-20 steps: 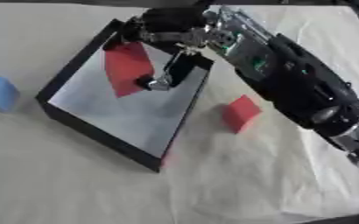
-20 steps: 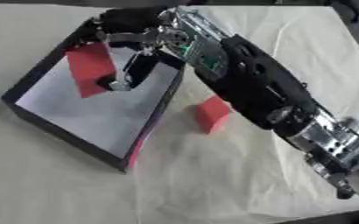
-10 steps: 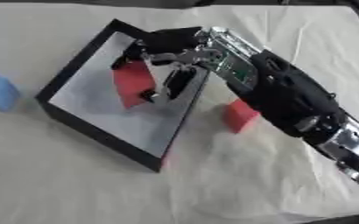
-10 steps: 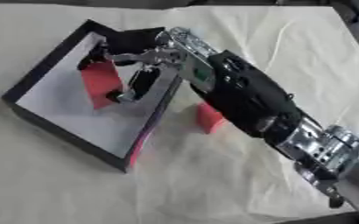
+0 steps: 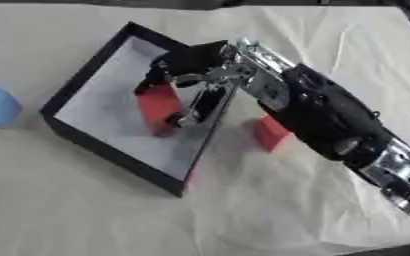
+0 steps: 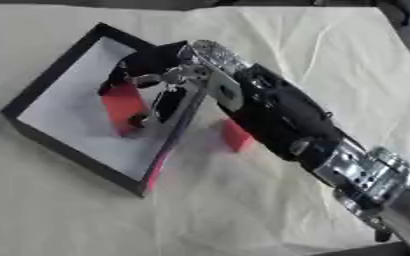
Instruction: Pick up objects on the table and place them in the box.
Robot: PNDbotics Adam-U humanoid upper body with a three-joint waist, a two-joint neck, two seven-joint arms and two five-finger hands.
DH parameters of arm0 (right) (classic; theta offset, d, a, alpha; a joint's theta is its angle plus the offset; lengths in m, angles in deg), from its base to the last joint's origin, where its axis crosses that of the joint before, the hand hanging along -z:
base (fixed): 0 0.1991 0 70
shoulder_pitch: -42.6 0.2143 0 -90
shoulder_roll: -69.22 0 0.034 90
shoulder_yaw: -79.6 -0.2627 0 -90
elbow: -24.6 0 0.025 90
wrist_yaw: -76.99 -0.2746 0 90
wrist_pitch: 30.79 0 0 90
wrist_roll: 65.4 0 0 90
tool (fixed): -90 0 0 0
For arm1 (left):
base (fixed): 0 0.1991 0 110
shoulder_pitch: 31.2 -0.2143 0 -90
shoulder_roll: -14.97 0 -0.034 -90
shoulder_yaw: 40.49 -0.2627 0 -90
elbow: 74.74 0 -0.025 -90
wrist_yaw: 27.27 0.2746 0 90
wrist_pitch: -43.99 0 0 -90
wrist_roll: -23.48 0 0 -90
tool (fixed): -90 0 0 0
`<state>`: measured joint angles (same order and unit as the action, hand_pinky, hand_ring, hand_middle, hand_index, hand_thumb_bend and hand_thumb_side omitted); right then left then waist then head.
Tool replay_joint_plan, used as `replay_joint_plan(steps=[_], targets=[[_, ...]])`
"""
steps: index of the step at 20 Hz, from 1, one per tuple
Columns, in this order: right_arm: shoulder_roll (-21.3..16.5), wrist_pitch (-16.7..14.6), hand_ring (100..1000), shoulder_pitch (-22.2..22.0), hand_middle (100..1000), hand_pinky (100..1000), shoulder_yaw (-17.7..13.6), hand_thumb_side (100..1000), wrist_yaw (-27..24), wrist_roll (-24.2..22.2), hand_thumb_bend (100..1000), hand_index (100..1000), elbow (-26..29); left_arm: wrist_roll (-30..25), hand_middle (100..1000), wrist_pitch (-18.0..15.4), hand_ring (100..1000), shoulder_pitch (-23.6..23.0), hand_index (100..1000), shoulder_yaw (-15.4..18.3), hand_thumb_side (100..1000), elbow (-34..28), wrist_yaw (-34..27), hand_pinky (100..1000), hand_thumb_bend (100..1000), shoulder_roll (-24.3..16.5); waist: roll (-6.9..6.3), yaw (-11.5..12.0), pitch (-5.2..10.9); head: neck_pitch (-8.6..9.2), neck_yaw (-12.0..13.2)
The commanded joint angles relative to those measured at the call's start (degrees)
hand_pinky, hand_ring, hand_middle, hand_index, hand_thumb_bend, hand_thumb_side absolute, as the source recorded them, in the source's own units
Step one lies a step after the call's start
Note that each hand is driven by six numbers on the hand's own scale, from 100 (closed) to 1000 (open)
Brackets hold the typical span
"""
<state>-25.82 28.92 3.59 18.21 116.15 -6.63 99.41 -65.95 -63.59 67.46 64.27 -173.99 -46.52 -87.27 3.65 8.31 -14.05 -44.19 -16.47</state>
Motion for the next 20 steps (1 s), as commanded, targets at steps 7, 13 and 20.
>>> replay_joint_plan(steps=[7,13,20], targets=[[-2.68,1.37,939,1.29,903,1000,-1.32,563,-4.45,0.04,100,1000,2.89,-0.22,778,-0.09,874,-0.04,752,0.47,664,-0.51,-0.17,853,100,-2.14,-0.48,-0.41,1.01,0.08,0.22],[-3.75,1.87,930,1.57,900,1000,-1.72,566,-6.11,-0.08,100,1000,4.34,-0.19,778,-0.19,875,-0.23,751,0.59,663,-0.33,-0.04,853,100,-2.28,-0.47,-0.71,1.12,0.08,0.38],[-8.15,7.13,880,2.21,848,1000,-5.94,329,-15.40,2.06,100,1000,13.09,0.57,779,-0.28,875,-0.60,751,1.21,659,-0.38,-0.11,853,100,-2.33,-0.47,-1.34,1.53,0.08,0.88]])
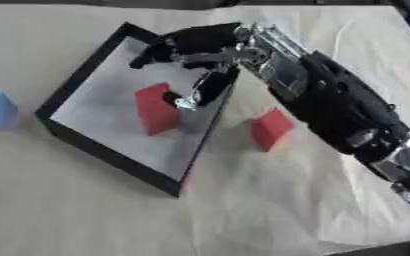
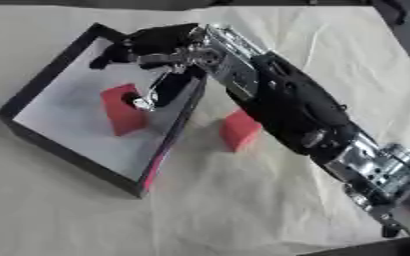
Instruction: Pick up objects on the table and place them in the box.
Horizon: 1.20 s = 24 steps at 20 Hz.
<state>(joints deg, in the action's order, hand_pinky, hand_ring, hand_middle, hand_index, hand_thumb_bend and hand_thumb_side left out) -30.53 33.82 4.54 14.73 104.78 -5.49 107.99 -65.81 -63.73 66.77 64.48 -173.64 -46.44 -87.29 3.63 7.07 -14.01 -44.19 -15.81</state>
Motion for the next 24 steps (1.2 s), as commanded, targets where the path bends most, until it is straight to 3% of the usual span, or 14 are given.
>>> replay_joint_plan(steps=[1,3,7,13,17,24], targets=[[-4.72,3.39,873,1.26,839,1000,-3.41,291,-6.42,1.43,100,1000,6.75,0.53,779,-0.15,876,-0.03,751,1.05,659,-0.71,-0.16,853,100,-2.40,-0.48,-0.28,1.61,0.08,0.40],[-7.82,5.12,868,0.63,834,1000,-4.71,303,-11.11,1.90,100,1000,11.65,0.60,779,-0.18,876,-0.25,751,1.13,660,-0.63,-0.04,853,100,-2.55,-0.47,-0.60,1.77,0.08,0.71],[-15.20,6.17,855,-3.56,808,990,-6.77,246,-19.07,1.46,100,971,21.84,0.61,779,-0.21,877,-0.52,751,1.19,662,-0.46,0.15,853,100,-2.71,-0.44,-1.01,1.77,0.08,1.35],[-25.45,3.50,847,-12.80,790,969,-12.12,229,-28.77,0.68,100,937,30.45,0.20,780,-0.18,878,-0.26,751,0.94,665,-0.26,0.32,854,100,-2.83,-0.51,-1.28,1.43,0.08,1.98],[-30.21,-2.25,858,-18.69,799,964,-14.65,282,-27.97,1.13,100,946,31.16,0.10,780,-0.23,879,-0.31,751,0.95,668,-0.06,0.42,853,100,-2.80,-0.60,-1.27,1.08,0.08,2.48],[-34.86,-9.70,867,-28.46,809,960,-15.66,339,-21.02,2.62,100,963,31.21,-0.27,782,-0.19,887,-0.21,751,0.77,672,0.14,0.52,854,100,-2.59,-0.69,-1.23,0.50,0.08,3.06]])
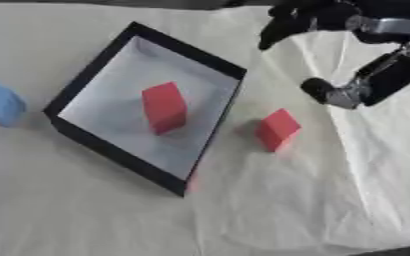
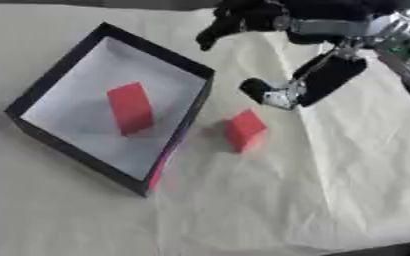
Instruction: Pick up objects on the table and place them in the box.
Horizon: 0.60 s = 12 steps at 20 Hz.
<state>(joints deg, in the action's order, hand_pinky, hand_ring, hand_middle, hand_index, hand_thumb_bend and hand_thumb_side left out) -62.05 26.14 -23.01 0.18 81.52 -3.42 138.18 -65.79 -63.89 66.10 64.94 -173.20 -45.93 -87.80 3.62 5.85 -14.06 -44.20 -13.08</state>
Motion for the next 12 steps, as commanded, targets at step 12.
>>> replay_joint_plan(steps=[12], targets=[[-2.78,-0.69,873,-7.49,814,960,1.91,342,14.18,1.13,100,982,1.01,-1.15,789,0.03,893,0.55,750,-0.17,678,0.03,0.01,854,100,-1.51,-1.01,-0.02,-0.01,0.08,-0.12]])
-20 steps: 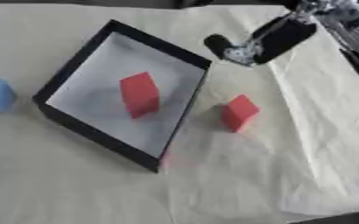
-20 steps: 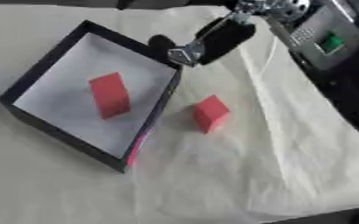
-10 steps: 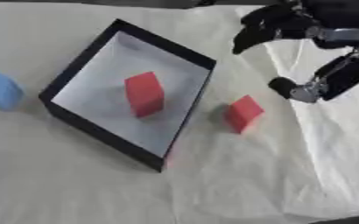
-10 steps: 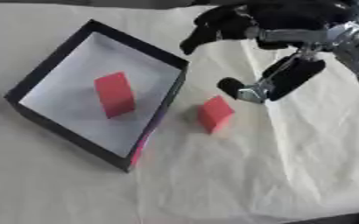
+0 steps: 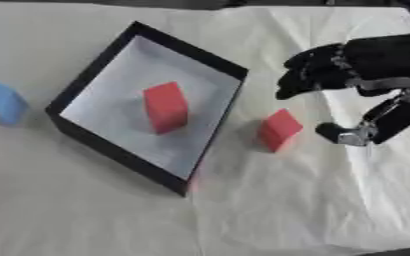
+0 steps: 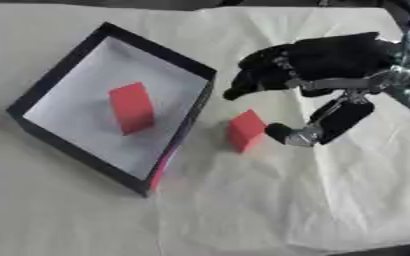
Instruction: Pick up objects on the table and place them in the box.
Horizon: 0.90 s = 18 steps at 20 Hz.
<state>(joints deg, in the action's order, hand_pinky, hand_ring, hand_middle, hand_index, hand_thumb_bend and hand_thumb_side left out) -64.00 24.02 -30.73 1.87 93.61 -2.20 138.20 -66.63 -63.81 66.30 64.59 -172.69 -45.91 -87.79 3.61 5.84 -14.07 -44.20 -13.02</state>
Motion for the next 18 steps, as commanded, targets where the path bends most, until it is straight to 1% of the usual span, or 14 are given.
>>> replay_joint_plan(steps=[1,5,9,11,12,18], targets=[[-0.36,2.27,873,0.21,815,960,0.73,337,2.87,-0.34,100,987,1.00,-0.39,789,-0.02,893,0.38,750,0.14,679,-0.47,-0.02,855,100,-1.44,-1.03,0.03,-0.06,0.08,-0.24],[1.80,5.12,858,0.64,802,955,2.24,318,5.48,-1.43,100,1000,1.00,-0.67,790,0.08,895,0.34,750,0.00,682,-0.37,-0.05,855,100,-1.15,-1.20,0.12,-0.22,0.08,-0.47],[3.36,7.86,862,1.18,801,959,3.74,303,7.99,-2.14,100,1000,1.00,-0.88,791,0.11,896,0.18,750,-0.04,684,-0.25,-0.01,856,100,-0.91,-1.32,0.19,-0.34,0.08,-0.57],[3.87,8.59,858,1.63,792,955,4.25,290,8.41,-2.14,100,995,1.00,-0.99,791,0.14,897,0.13,750,-0.09,671,-0.21,0.00,856,100,-0.80,-1.36,0.19,-0.38,0.08,-0.64],[4.04,8.95,856,1.82,788,954,4.47,288,8.55,-2.24,100,994,1.00,-1.05,792,0.15,897,0.13,749,-0.11,685,-0.20,0.02,856,100,-0.76,-1.36,0.18,-0.39,0.08,-0.67],[4.89,11.78,853,2.05,771,953,5.42,268,9.38,-4.10,100,988,0.14,-1.30,793,0.23,899,0.14,749,-0.19,686,-0.10,0.11,857,100,-0.56,-1.40,0.26,-0.51,0.22,-0.81]])
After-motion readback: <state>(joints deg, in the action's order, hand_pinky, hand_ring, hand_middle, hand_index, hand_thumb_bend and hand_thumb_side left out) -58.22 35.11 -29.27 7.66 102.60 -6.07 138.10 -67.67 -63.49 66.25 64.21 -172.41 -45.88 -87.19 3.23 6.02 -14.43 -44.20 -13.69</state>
